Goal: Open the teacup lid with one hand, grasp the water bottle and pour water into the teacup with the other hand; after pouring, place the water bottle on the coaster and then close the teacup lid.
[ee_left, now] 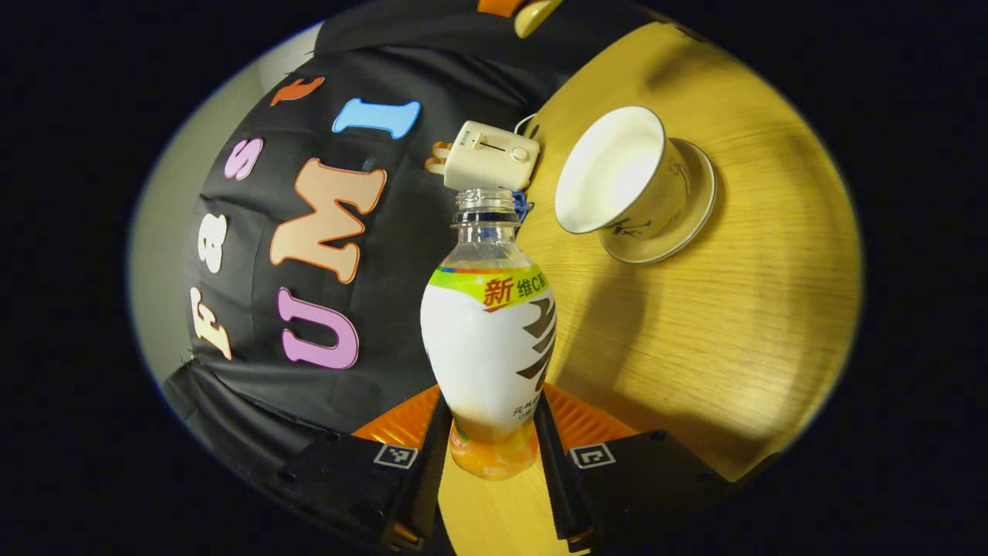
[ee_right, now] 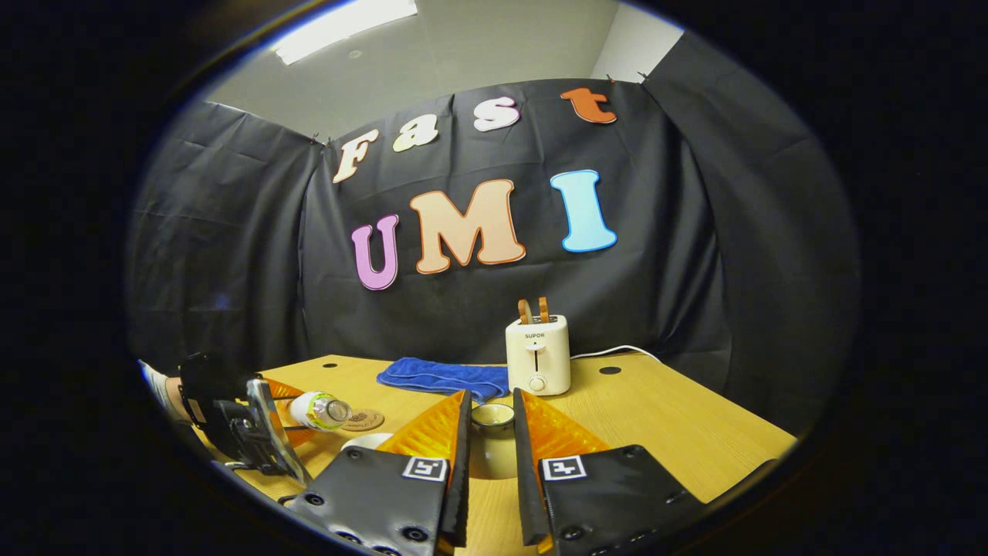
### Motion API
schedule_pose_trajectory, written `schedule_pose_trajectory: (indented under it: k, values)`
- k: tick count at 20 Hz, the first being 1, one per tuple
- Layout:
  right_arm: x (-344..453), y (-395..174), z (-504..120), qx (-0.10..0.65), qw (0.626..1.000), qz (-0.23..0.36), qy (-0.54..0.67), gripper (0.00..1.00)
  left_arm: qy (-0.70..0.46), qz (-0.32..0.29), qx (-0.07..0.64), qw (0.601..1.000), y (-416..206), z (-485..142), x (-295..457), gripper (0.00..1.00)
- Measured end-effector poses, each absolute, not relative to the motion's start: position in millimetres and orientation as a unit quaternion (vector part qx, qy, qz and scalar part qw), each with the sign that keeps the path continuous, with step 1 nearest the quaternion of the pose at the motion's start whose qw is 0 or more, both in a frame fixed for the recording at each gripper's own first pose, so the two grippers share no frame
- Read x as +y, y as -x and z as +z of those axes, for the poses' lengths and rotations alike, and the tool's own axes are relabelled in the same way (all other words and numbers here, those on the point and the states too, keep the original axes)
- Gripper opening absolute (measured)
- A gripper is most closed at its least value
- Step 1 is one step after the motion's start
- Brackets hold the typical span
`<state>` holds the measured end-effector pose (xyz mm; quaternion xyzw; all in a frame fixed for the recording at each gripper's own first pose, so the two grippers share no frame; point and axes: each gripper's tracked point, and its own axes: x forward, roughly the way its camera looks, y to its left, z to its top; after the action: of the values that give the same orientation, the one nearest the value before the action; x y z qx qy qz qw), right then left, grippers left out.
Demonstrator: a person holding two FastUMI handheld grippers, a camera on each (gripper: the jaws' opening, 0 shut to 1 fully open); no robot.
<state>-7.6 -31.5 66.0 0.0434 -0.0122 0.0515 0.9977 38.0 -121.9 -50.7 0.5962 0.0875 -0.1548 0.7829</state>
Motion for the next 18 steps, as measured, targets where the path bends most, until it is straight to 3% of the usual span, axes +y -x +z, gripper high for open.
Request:
schedule_pose_trajectory:
  k: [18]
  values:
    - [-32.4,7.0,65.8,-0.012,0.997,0.054,-0.05,0.31,-0.747,-0.151,0.061,0.645,-47.2,-27.4,-125.1,0.54]
